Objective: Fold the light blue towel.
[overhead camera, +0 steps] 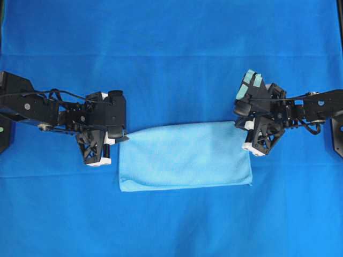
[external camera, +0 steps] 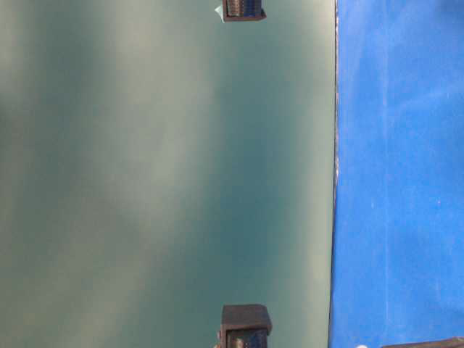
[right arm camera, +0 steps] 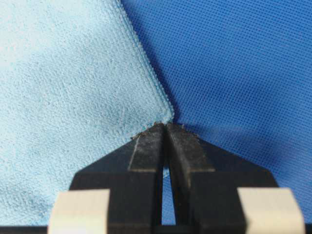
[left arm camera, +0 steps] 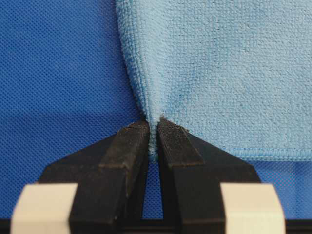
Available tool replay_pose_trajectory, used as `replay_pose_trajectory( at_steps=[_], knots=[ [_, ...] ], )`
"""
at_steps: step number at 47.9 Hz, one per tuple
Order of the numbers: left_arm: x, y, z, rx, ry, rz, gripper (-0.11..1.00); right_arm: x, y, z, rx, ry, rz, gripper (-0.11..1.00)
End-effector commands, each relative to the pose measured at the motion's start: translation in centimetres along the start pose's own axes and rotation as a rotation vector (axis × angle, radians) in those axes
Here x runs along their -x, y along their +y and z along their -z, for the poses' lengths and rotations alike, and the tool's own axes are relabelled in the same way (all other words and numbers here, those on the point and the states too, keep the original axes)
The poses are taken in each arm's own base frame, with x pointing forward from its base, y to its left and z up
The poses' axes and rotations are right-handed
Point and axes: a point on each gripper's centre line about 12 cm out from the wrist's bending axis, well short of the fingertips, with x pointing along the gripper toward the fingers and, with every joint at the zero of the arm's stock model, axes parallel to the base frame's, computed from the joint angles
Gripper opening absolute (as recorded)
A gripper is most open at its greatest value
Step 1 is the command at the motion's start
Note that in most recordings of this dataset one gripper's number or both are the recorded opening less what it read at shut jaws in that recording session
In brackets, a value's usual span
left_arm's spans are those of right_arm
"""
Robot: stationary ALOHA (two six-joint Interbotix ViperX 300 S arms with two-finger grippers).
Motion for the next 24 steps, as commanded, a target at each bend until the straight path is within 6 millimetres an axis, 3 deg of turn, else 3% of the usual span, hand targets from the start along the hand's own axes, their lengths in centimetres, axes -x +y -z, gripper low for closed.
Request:
replay_pose_trajectory(
  at_steps=[1, 14, 24],
  knots=[
    [1.0, 0.0, -1.2, 0.018, -0.028, 0.002, 0.04, 1.0, 0.4, -0.8, -0.005, -0.024, -0.008, 0.02],
    [6.1, -1.1, -4.6, 0.076, -0.067, 0.026, 0.04, 6.6, 1.3, -3.8, 0.004, -0.05, 0.02, 0.02],
    [9.8, -1.3, -6.3, 0.075, -0.103, 0.036, 0.04, 10.7, 1.8, -5.0, 0.004, -0.091, 0.017, 0.02]
  ],
)
